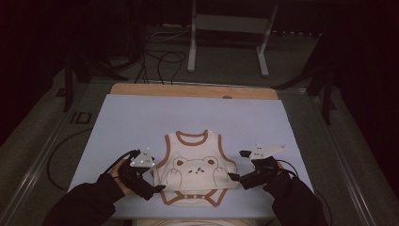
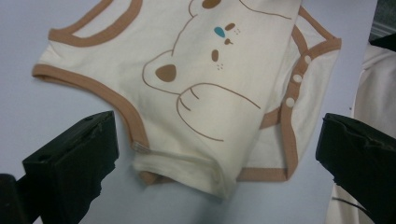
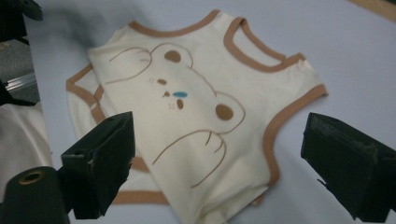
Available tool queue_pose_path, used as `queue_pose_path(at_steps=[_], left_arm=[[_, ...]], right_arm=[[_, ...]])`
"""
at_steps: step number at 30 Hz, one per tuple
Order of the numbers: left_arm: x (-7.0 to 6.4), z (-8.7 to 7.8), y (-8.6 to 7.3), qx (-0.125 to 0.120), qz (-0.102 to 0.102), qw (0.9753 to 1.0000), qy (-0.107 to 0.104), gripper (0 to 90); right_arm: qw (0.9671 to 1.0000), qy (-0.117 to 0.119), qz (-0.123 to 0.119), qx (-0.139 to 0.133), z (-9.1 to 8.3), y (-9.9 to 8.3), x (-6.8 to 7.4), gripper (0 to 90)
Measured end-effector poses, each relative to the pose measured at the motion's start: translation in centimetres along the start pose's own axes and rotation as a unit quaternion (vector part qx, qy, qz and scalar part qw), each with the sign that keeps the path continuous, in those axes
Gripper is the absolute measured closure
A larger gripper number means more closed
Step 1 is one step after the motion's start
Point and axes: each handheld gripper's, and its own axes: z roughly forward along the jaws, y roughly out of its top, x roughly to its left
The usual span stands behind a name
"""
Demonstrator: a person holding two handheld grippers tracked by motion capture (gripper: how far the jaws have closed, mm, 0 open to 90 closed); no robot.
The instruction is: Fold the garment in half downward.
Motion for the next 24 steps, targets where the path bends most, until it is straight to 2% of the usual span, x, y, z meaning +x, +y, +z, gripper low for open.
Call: queue_pose_path(at_steps=[4,9,17,24], left_arm=[[0.4,-0.1,0.6,-0.002,0.005,1.0,0.0,0.1],[1.2,0.0,1.2,-0.008,-0.006,0.9999,-0.001,0.1],[2.4,-0.2,2.5,-0.019,-0.001,0.9998,0.001,0.1],[3.4,0.0,3.5,-0.021,0.011,0.9997,-0.005,0.1]], right_arm=[[0.9999,-0.005,-0.005,-0.012,-0.1,1.0,-0.5,10.4],[0.9997,-0.012,-0.014,-0.014,0.0,2.1,-1.1,10.4],[0.9994,-0.011,-0.023,-0.023,0.7,3.4,-2.2,10.4],[0.9995,-0.005,-0.026,-0.018,1.9,4.3,-3.1,10.3]])
